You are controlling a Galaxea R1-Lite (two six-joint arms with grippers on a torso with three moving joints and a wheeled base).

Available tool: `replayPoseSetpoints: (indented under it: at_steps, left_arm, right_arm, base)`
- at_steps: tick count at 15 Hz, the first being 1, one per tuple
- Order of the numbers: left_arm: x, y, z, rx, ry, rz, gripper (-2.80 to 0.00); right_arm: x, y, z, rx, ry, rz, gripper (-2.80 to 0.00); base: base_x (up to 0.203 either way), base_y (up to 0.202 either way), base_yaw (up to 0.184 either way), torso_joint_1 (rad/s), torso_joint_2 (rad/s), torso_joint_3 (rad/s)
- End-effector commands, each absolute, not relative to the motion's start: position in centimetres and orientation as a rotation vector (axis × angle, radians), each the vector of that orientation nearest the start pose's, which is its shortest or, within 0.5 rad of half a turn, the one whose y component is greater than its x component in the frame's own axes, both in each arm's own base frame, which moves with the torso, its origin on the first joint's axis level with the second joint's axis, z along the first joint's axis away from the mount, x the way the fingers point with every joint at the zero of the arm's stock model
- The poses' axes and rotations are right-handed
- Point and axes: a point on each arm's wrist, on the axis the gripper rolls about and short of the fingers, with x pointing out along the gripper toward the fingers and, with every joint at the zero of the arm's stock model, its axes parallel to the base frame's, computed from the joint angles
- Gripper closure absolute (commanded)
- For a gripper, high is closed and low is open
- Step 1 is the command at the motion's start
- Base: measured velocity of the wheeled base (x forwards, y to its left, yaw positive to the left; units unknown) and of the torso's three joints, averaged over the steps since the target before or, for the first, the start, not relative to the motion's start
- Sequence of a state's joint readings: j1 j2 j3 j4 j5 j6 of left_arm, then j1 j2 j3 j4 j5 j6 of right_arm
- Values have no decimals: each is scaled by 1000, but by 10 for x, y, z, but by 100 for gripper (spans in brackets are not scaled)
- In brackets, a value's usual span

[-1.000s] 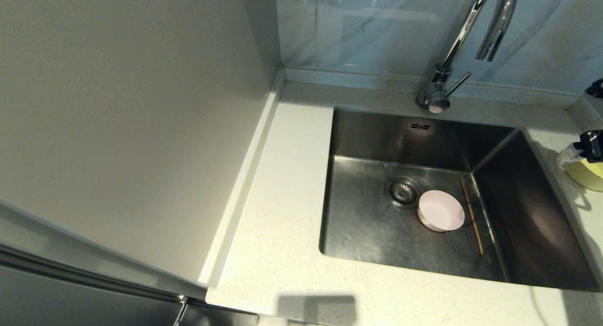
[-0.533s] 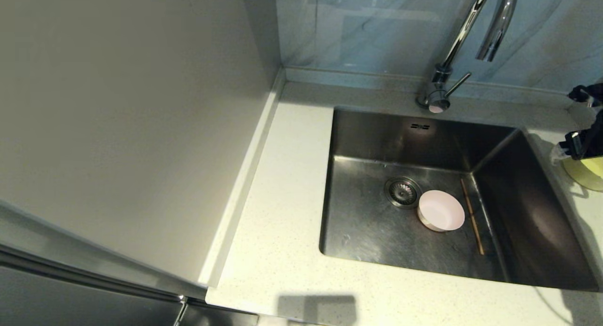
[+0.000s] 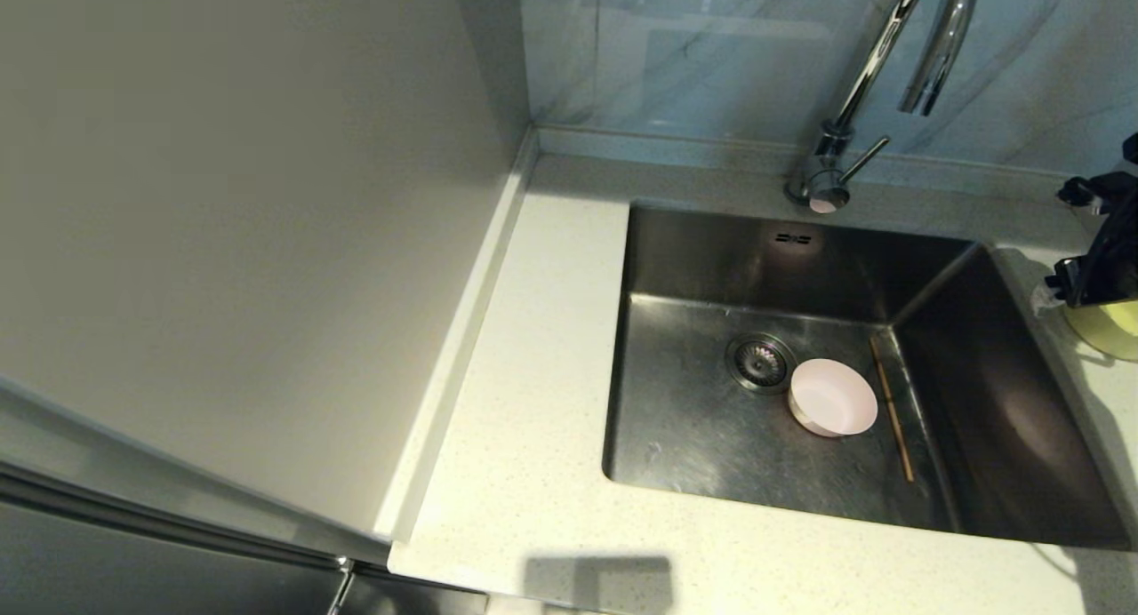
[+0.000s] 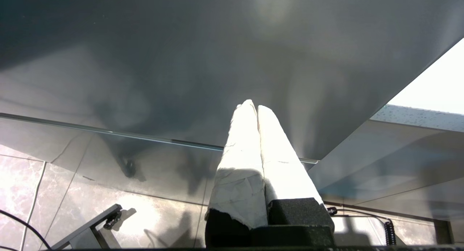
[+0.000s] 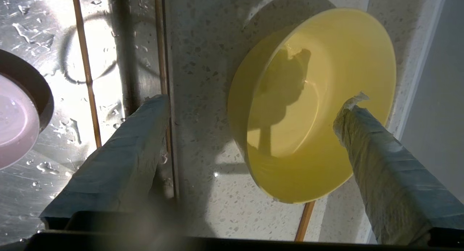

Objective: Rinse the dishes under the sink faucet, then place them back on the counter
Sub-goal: Put a bowl into the sink

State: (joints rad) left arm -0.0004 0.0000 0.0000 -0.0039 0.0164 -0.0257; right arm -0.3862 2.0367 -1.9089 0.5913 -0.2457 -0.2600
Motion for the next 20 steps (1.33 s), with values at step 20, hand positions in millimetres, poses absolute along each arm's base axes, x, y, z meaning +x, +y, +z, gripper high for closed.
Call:
replayPoseSetpoints:
  at_steps: [20]
  left_arm:
    - [-23,0,76,-26,-8,17,0]
  right_arm:
    - [357,-155,249,-216,846,-492,-280]
  base:
    - [0,0,0,0,0,0]
